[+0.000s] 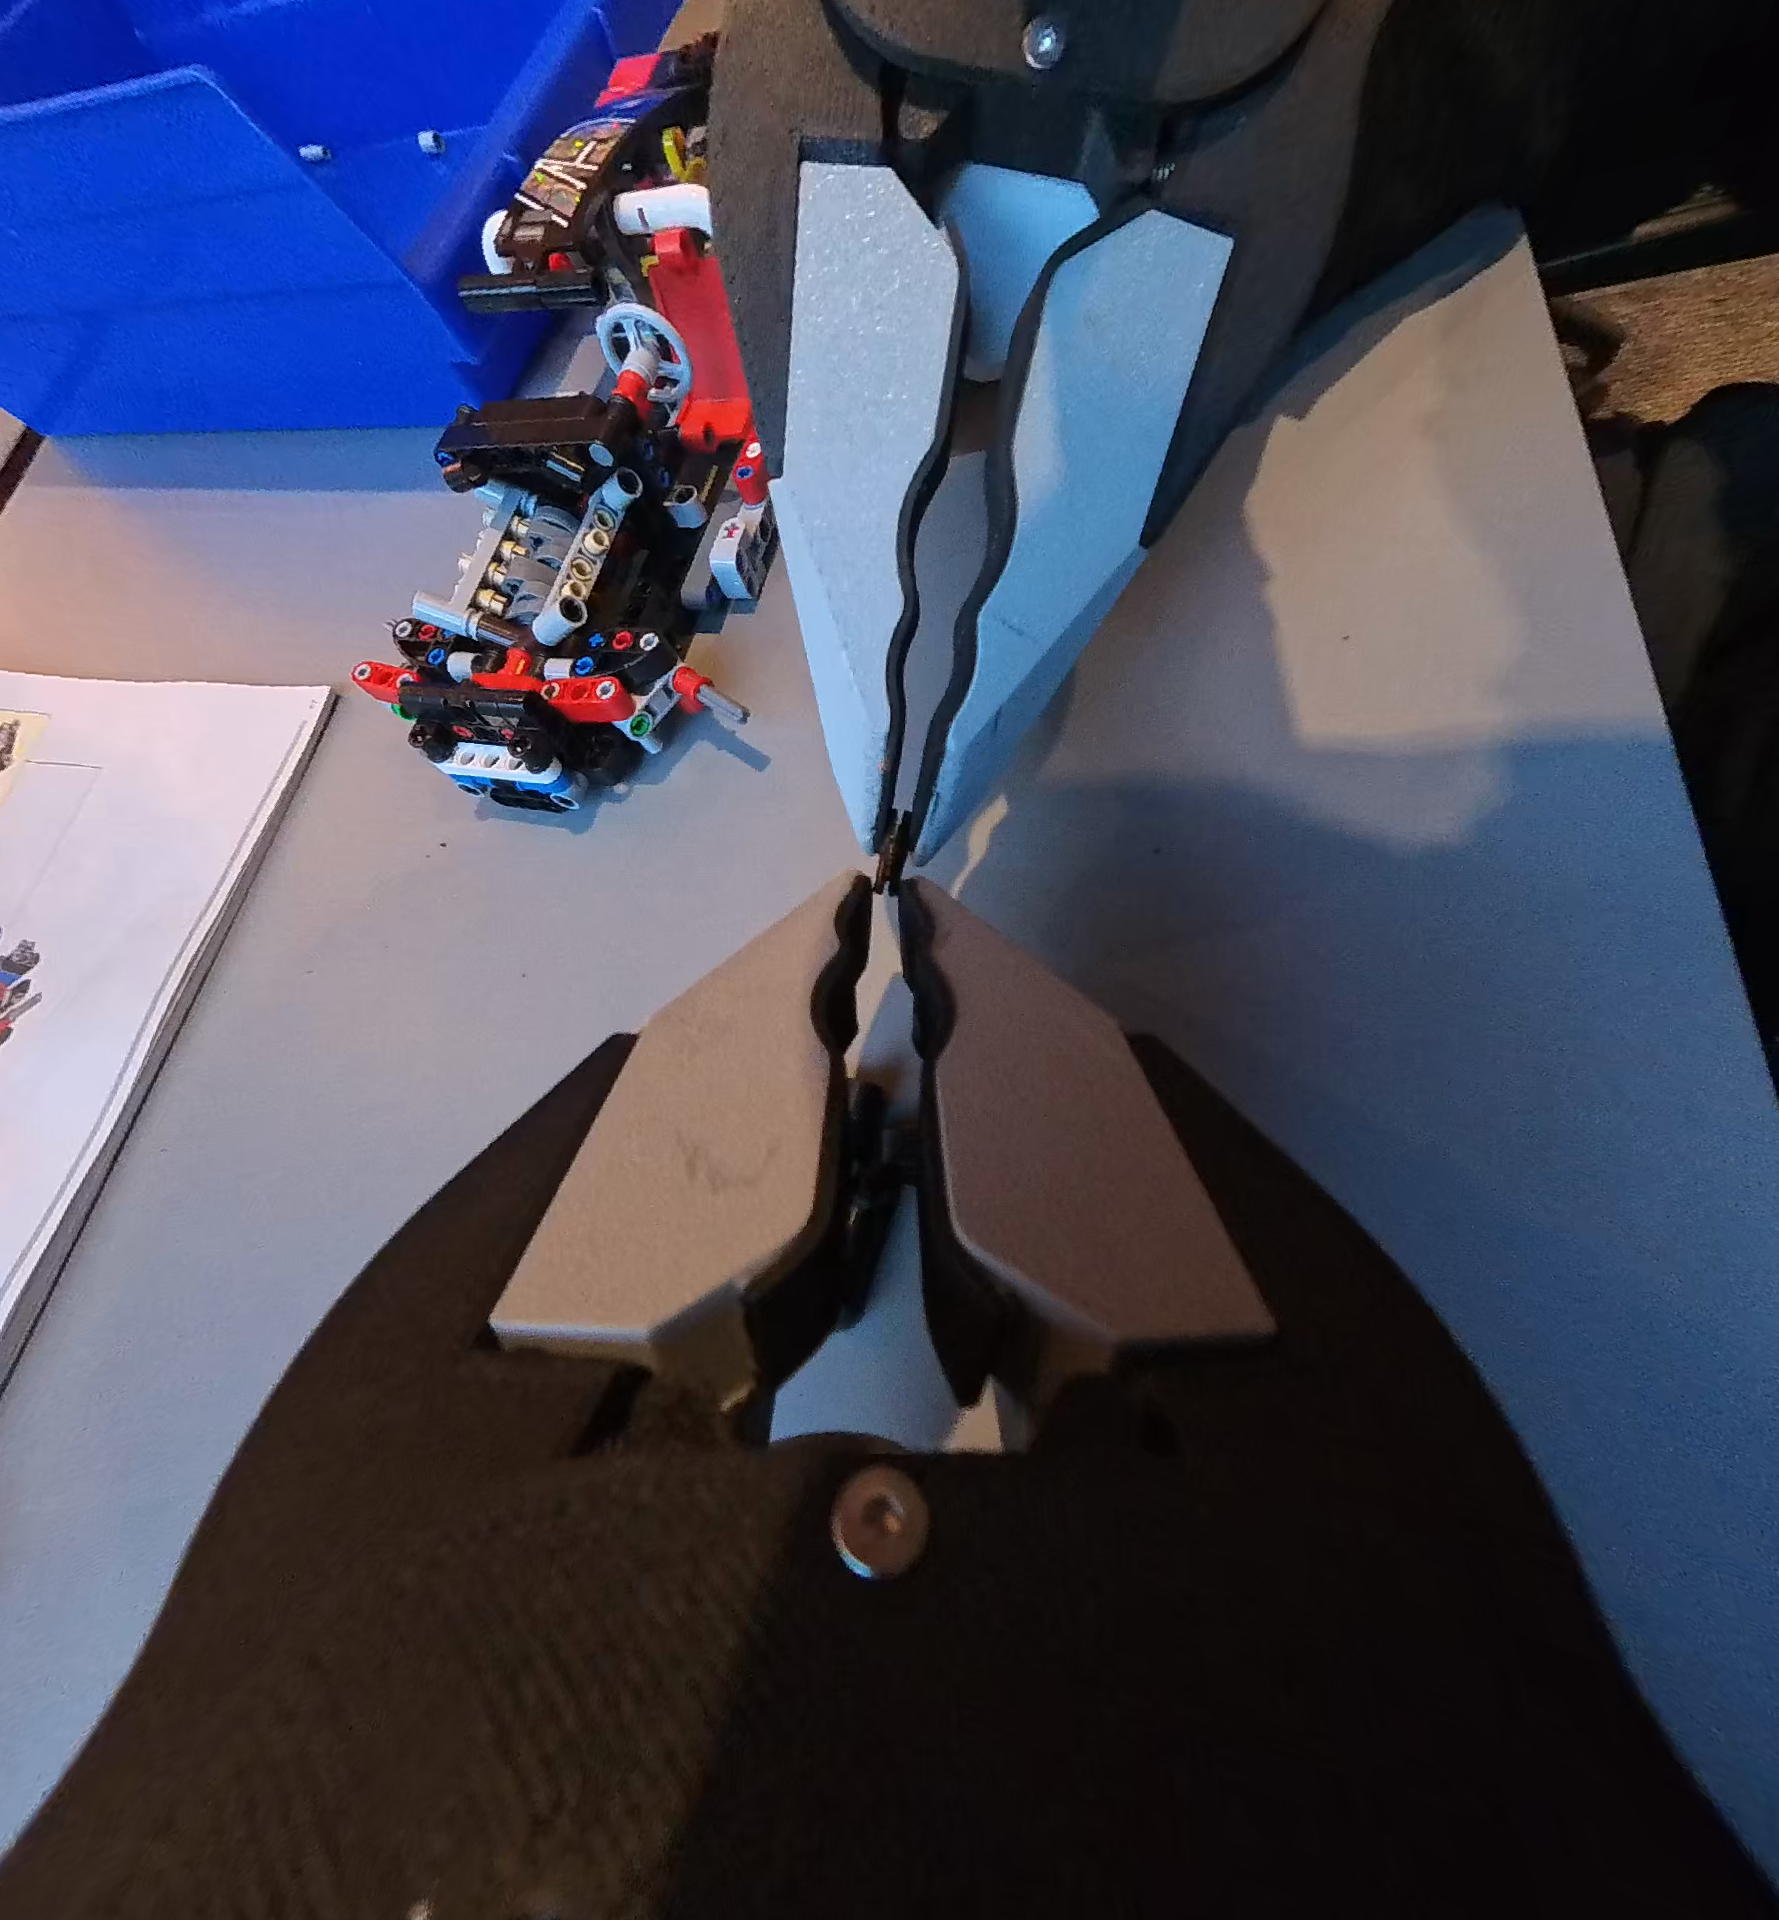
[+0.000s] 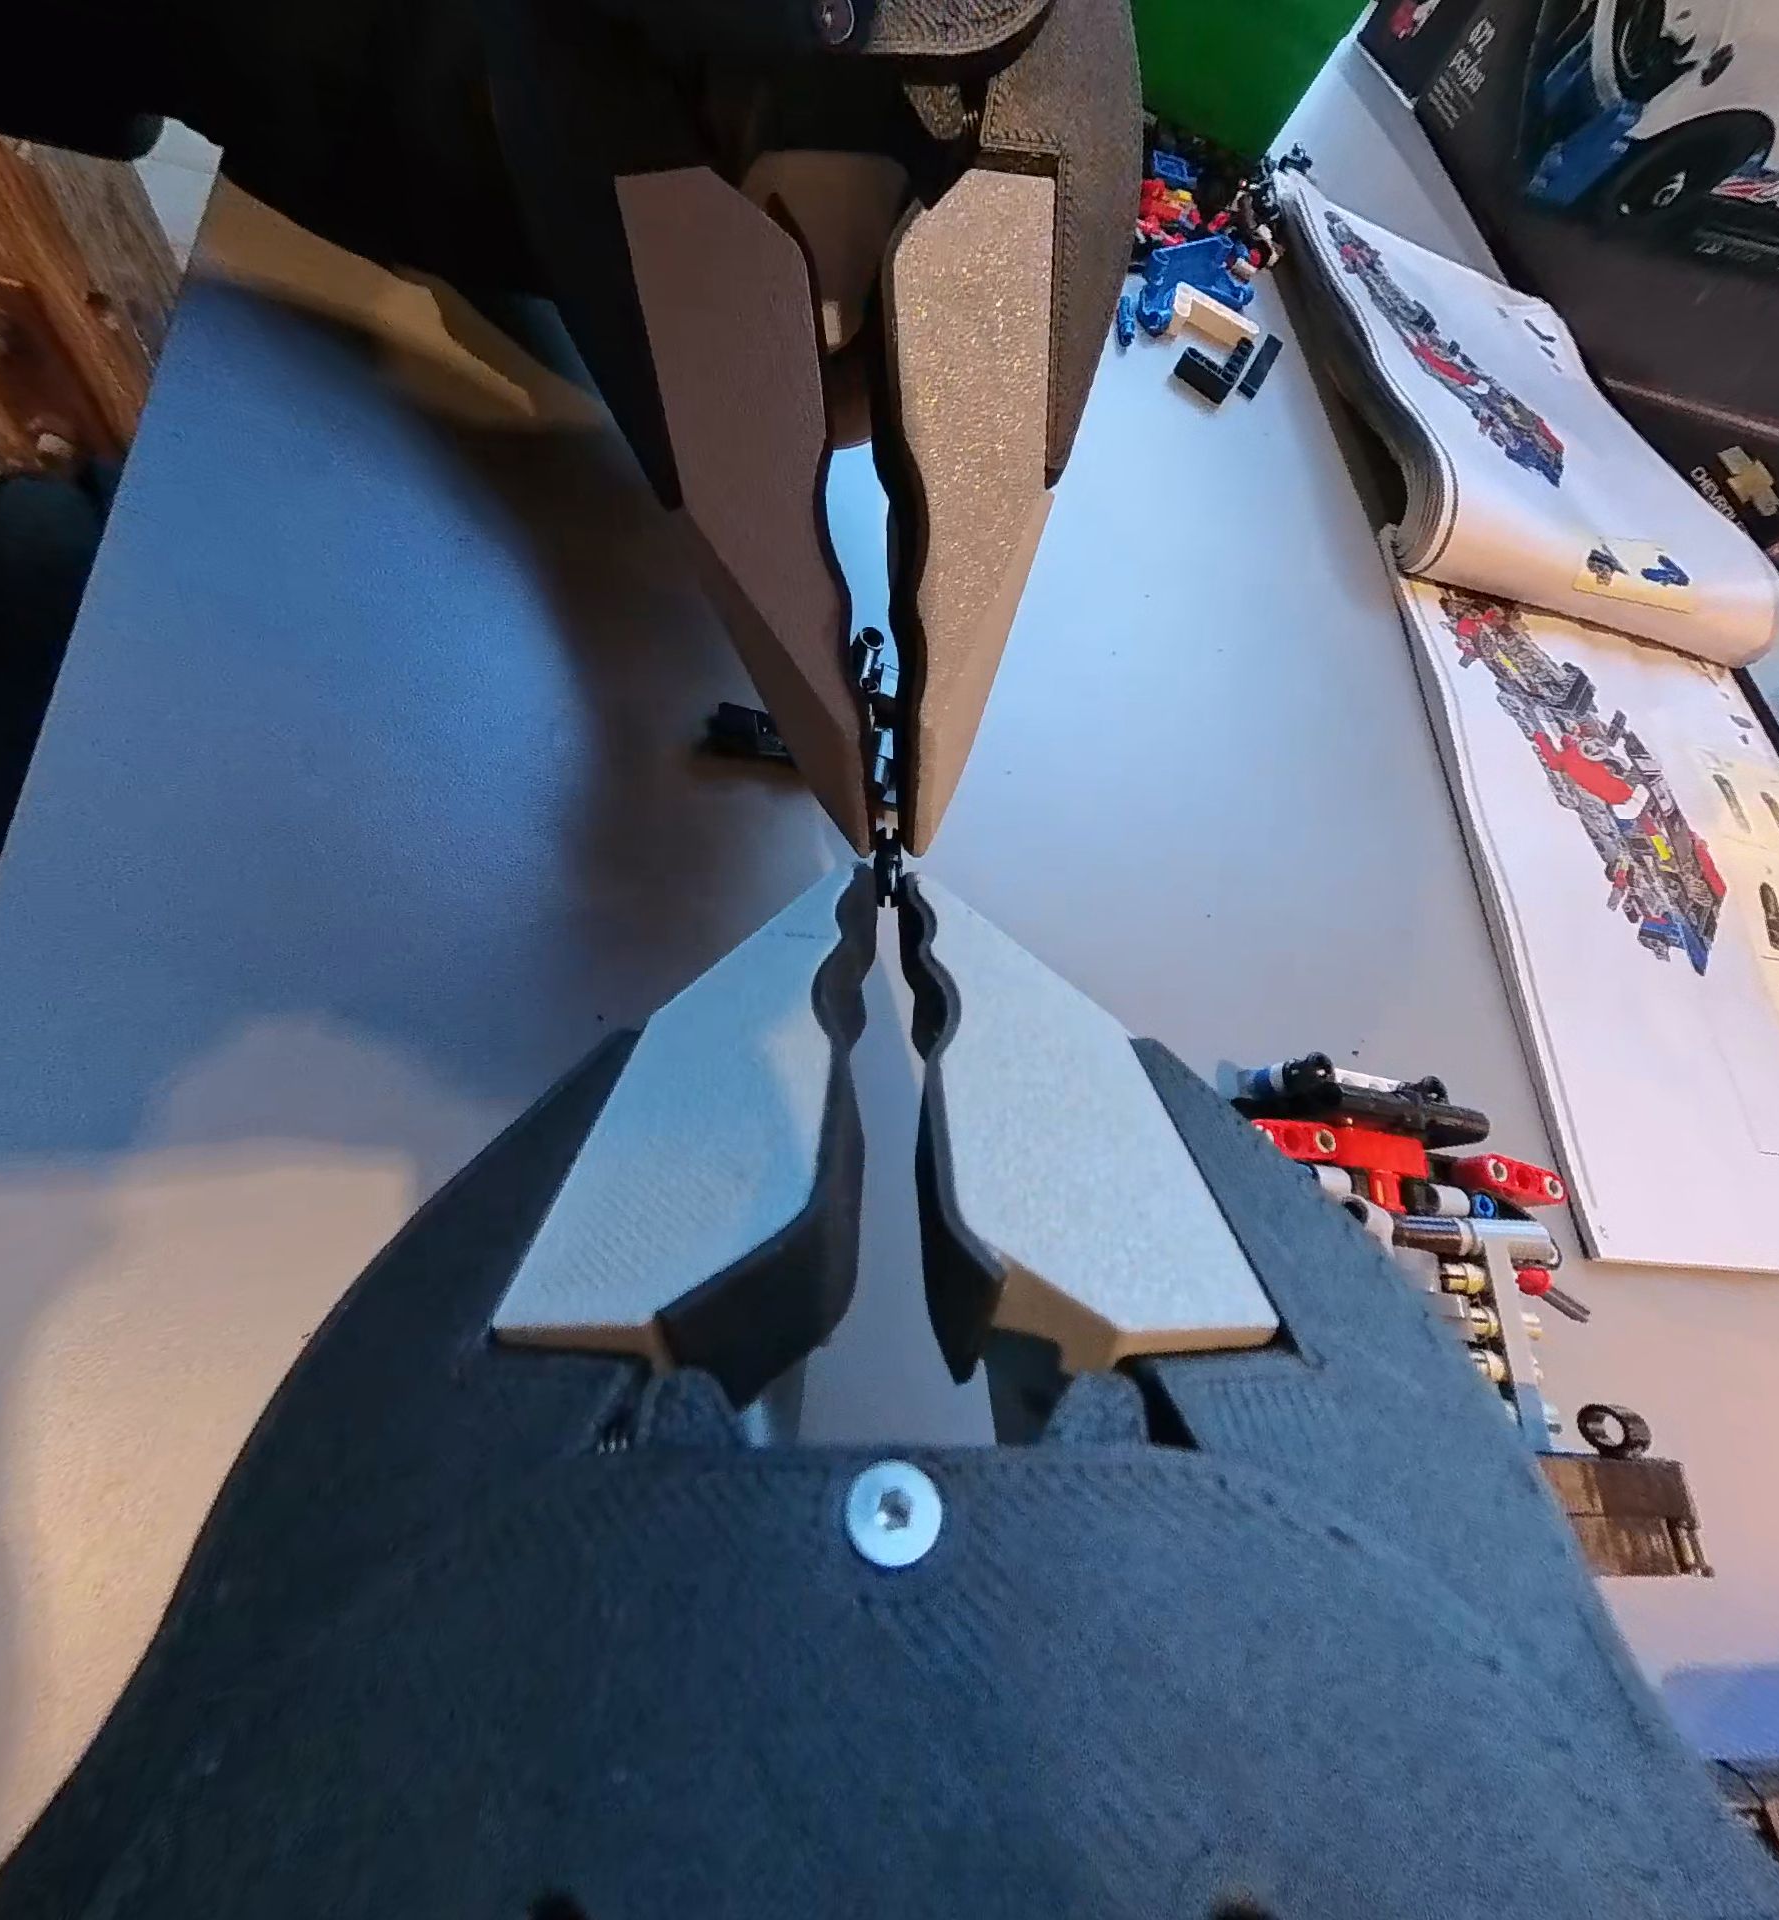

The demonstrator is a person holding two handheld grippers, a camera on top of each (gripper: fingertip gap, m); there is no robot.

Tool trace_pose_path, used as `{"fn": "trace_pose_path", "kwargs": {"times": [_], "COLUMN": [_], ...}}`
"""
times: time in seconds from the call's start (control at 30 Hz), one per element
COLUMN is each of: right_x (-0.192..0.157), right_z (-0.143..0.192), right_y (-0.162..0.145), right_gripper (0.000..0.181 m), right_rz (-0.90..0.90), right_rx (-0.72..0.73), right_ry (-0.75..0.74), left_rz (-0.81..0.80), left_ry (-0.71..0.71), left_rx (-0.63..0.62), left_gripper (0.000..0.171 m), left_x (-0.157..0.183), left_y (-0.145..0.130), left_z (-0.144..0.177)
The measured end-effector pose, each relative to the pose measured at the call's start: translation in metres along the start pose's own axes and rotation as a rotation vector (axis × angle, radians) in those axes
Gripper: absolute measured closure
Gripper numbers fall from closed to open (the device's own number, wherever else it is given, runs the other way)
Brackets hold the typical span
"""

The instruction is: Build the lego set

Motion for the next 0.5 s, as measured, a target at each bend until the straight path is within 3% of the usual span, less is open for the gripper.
{"fn": "trace_pose_path", "kwargs": {"times": [0.5], "right_x": [-0.0028], "right_z": [-0.0059], "right_y": [-0.0083], "right_gripper": [0.18], "right_rz": [0.0], "right_rx": [-0.05], "right_ry": [0.005], "left_rz": [-0.064], "left_ry": [0.049], "left_rx": [-0.095], "left_gripper": [0.171], "left_x": [0.0036], "left_y": [-0.0096], "left_z": [-0.0084]}}
Point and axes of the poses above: each gripper's, where its closed fingertips meet, z back along the fingers, y out of its top, x = y × z across the jaws, the point moved 2 cm from there along z, back along the fingers, and after that the axes turned 3 degrees about -z, right-handed, at the moved point
